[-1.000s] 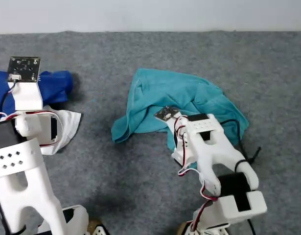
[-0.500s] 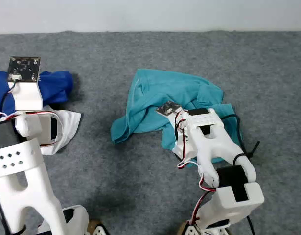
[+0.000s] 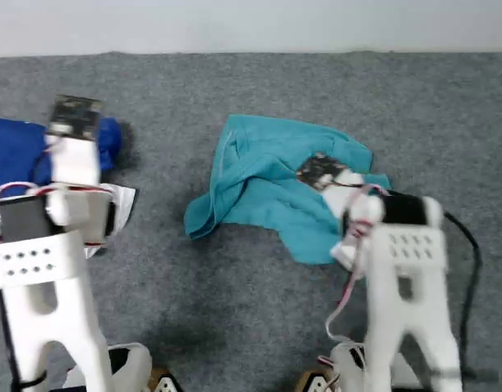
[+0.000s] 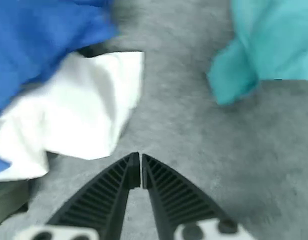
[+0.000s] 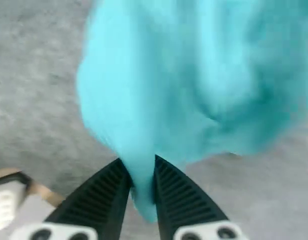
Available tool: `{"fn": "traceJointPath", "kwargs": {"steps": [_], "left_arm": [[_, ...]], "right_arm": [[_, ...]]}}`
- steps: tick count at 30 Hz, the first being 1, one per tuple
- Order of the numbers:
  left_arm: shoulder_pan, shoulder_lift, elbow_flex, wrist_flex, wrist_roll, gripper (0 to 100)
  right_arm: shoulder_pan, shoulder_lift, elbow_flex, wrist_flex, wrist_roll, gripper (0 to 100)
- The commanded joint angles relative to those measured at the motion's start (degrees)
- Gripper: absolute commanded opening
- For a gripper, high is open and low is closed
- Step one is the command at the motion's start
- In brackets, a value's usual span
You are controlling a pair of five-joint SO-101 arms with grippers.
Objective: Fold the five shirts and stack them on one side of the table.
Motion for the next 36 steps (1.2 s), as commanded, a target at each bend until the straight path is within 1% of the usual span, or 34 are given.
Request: {"fn": "traceJointPath", "kwargs": {"steps": [1, 5, 10, 14, 18, 21, 24, 26, 29, 36], "left_arm": [[7.3, -1.1, 0.8, 0.1, -0.8, 2], [14.3, -1.1, 2.2, 0.1, -1.1, 2], [19.9, -1.1, 2.2, -2.1, -1.0, 2], [22.8, -1.0, 3.6, -6.0, -1.0, 2], [26.1, -1.0, 9.8, -11.5, -1.1, 2], [27.9, -1.0, 15.4, -15.4, -1.1, 7], [28.0, -0.4, 20.3, -19.3, -1.2, 13], [27.6, 2.4, 21.5, -20.4, -2.8, 15], [27.6, 10.0, 20.7, -20.6, -4.9, 16], [27.7, 30.2, 10.1, -20.7, -5.4, 16]], "right_arm": [[6.9, -11.5, -1.0, 0.3, 5.5, 0.9], [13.3, -20.0, -1.0, -1.1, 9.7, 0.9], [20.2, -25.6, -0.9, -4.4, 9.8, 0.9], [20.9, -25.9, -0.5, -3.8, 9.5, 0.9], [20.7, -25.9, -0.5, -3.8, 9.4, 0.9], [20.9, -26.0, 1.5, -3.8, 9.6, 0.9], [20.9, -26.4, 4.8, -3.8, 9.5, 0.9], [20.9, -26.4, 6.2, -3.8, 9.5, 0.9], [20.9, -26.3, 6.9, -4.4, 9.4, 0.9], [20.7, -26.0, 6.9, -4.4, 9.4, 0.9]]}}
